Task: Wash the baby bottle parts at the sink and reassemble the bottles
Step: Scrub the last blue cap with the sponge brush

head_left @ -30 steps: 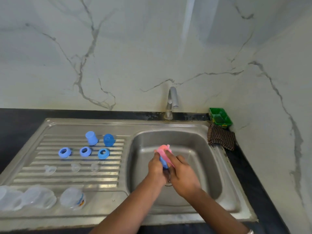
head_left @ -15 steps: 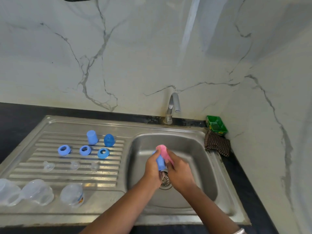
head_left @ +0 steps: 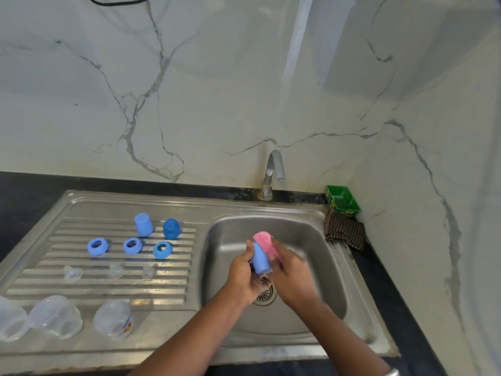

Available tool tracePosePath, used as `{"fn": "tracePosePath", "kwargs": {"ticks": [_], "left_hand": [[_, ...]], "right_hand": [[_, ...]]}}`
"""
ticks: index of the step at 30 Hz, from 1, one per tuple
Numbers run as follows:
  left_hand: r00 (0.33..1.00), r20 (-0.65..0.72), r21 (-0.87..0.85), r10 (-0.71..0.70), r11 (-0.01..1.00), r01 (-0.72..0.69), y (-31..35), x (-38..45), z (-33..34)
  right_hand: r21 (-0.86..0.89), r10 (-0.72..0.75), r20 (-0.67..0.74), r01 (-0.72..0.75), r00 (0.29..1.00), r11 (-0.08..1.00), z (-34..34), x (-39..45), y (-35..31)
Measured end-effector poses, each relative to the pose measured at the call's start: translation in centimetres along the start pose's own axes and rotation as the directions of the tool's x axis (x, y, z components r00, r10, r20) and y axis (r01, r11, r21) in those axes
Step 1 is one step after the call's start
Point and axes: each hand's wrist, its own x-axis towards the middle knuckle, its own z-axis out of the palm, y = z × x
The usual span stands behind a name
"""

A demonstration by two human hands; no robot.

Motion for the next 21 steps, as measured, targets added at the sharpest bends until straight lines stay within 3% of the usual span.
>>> {"fn": "tracePosePath", "kwargs": {"ticks": [5,10,15,18,21], "left_hand": [[0.998,0.025,-0.08,0.052,0.996,-0.049,0.3,0.1,-0.2],[0.991,0.052,0.028,0.121,0.992,-0.123,0.8,0.0,-0.5],[0.988,0.087,0.006,0.13,0.991,-0.131,0.4,0.1,-0.9],[0.989,0.073,-0.058,0.131,0.99,-0.127,1.0,0.3,-0.8],[0.993,0.018,0.066,0.12,0.99,-0.121,1.7,0.2,-1.0]], "right_hand": [[0.081,0.001,0.037,-0.004,0.999,0.997,0.1,-0.1,-0.9],[0.157,-0.036,0.051,0.028,0.998,0.987,0.5,-1.9,-1.7],[0.246,-0.049,0.048,0.035,0.998,0.969,-0.2,-2.4,-1.6],[0.222,-0.087,0.004,0.084,0.996,0.972,-0.2,-2.8,-0.9],[0.143,-0.135,0.01,0.132,0.991,0.981,0.5,-3.6,0.3]]}}
